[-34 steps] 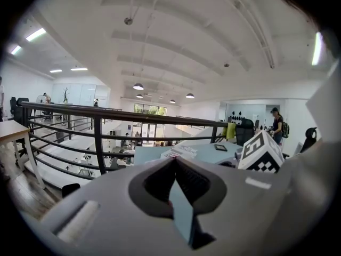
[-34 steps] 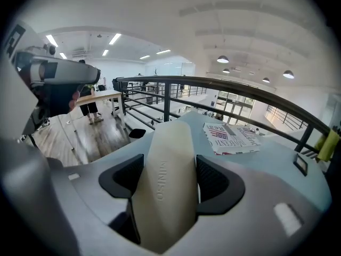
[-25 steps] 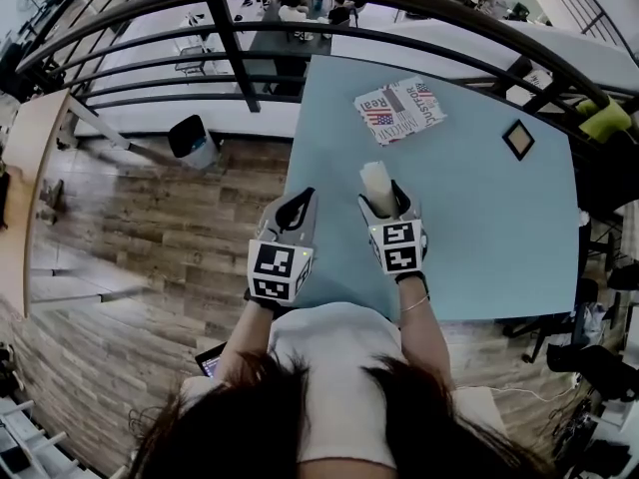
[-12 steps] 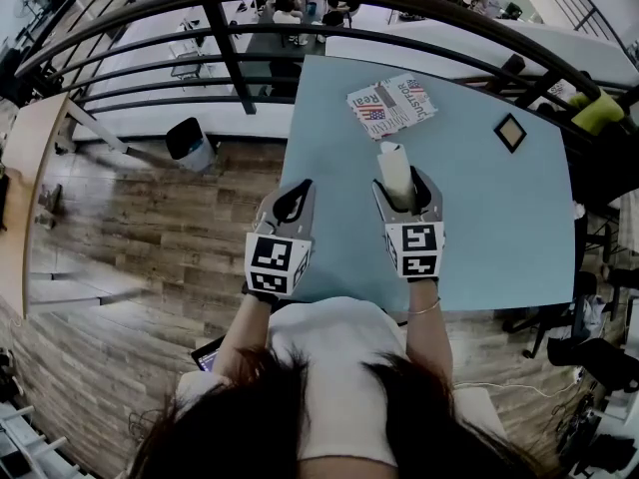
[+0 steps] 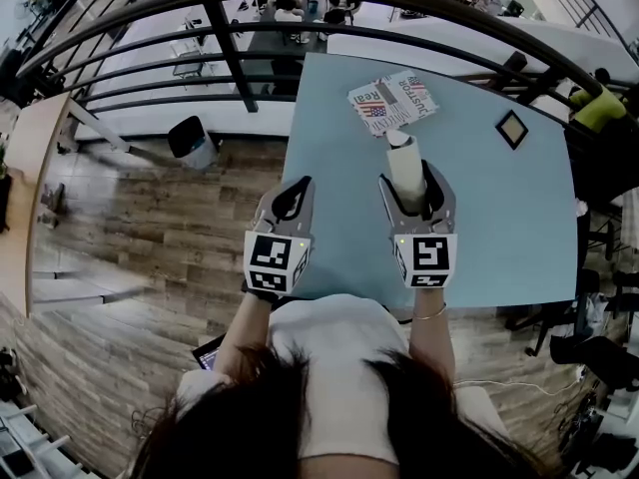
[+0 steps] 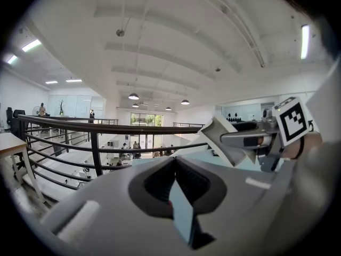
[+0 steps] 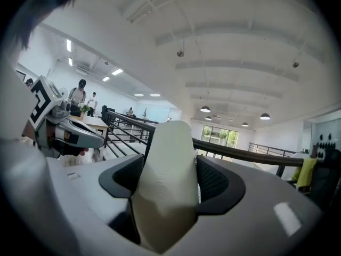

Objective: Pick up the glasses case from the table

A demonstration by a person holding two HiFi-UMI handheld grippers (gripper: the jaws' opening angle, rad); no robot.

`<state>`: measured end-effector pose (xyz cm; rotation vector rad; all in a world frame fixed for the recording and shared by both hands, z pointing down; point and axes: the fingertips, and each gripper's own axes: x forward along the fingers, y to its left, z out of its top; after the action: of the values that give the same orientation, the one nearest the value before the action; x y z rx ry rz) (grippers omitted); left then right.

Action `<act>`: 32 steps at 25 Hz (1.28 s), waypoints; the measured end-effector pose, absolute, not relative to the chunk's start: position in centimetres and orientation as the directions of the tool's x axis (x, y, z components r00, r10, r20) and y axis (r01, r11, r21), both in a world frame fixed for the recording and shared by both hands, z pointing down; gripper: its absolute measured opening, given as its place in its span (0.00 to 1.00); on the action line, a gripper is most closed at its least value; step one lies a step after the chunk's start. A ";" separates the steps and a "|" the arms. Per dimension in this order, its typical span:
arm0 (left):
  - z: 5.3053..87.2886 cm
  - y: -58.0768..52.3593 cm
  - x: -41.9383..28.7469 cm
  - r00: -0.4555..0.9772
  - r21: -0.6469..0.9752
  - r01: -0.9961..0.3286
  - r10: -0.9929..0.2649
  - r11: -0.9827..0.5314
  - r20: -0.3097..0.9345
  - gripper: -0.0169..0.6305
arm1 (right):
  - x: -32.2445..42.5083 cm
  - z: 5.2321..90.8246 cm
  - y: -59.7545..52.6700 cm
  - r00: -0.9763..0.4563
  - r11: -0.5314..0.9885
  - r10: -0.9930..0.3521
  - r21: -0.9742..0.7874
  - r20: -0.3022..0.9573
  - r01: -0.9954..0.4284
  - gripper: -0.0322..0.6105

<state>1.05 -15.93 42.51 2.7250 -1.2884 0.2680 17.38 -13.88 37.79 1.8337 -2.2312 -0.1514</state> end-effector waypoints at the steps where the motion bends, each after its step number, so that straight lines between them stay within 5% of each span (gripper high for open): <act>1: 42.3 -15.9 1.0 0.623 0.028 -0.774 -0.755 -0.632 0.204 0.12 | 17.2 37.5 -13.7 -0.179 0.203 -0.977 0.240 0.117 -0.949 0.53; 32: 39.6 -19.5 -0.6 0.589 0.008 -0.804 -0.795 -0.595 0.141 0.12 | 17.9 36.0 -14.6 -0.210 0.225 -0.973 0.186 0.094 -0.957 0.53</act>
<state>-0.63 -19.51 39.59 2.7371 -1.3792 0.1892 17.86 -14.61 36.02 1.8415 -2.3025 -0.1286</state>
